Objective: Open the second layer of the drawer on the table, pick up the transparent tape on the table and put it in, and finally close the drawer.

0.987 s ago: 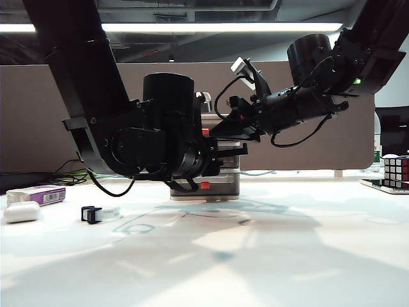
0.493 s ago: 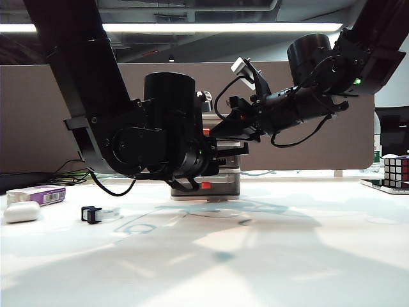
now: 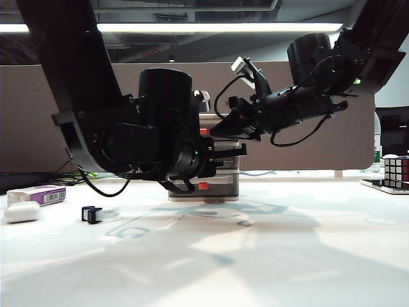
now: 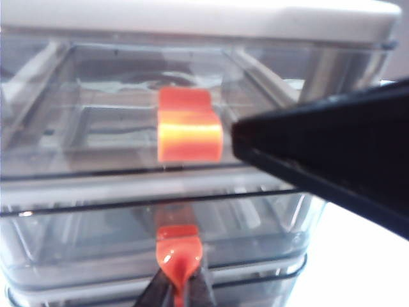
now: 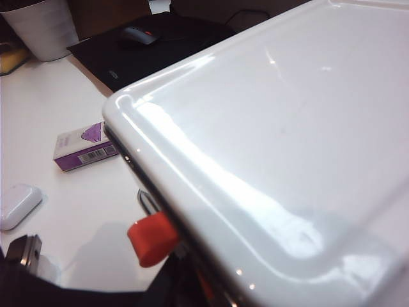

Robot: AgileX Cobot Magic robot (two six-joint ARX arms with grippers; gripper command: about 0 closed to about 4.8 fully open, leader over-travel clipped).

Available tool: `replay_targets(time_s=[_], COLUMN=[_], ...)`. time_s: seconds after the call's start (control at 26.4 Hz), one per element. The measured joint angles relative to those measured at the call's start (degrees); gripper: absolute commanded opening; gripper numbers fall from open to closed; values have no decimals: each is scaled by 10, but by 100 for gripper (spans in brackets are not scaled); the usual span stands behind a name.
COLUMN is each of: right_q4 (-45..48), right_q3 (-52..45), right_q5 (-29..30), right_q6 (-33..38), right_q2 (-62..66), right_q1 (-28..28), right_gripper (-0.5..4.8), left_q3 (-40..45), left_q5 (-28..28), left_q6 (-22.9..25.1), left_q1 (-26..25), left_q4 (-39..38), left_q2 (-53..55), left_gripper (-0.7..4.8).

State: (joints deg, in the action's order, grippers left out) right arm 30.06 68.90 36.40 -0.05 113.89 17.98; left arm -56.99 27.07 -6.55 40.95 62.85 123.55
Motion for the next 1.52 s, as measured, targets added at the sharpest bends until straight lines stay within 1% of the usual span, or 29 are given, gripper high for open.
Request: replay_targets(time_s=[0.3,0.42,0.49,0.68,0.87,1.18,1.29,1.33,1.4,1.44,1.52], right_q4=[3,4,4,4,3,2,2,2,2,2,2], right_q3=[0,0,1,2,3,6,6,6,6,6,6], right_q5=[-3,-9,-10,-9,-8,-8,-9,-9,-8,-8,-11], right_q6=[0,0,0,0,1,2,2,2,2,2,3], right_q2=[0,0,0,0,0,1,1,1,1,1,1], right_q1=[1,1,1,2,2,2,2,2,2,2,2], right_gripper=[-5,-5,-5,-5,-5,-5,-5,-5,-5,-5,-5], left_q3=[44,57,68,115,139,172,185,186,187,187,188], left_q5=[2,5,6,11,30,30,29,29,22,14,-8], left_q6=[-17,-27,-40,-72,-75,-75,-74,-74,-75,-75,-75], left_q1=[18,27,32,54,69,83,89,90,89,89,87], left_q4=[-10,-24,-35,-23,-24,-71,-77,-78,-79,-79,-97], left_q2=[-35,-50,-59,-78,-94,-143,-158,-160,-160,-160,-160], left_gripper=[-6,-6,-6,-6,-6,-6,-2,33,146,191,245])
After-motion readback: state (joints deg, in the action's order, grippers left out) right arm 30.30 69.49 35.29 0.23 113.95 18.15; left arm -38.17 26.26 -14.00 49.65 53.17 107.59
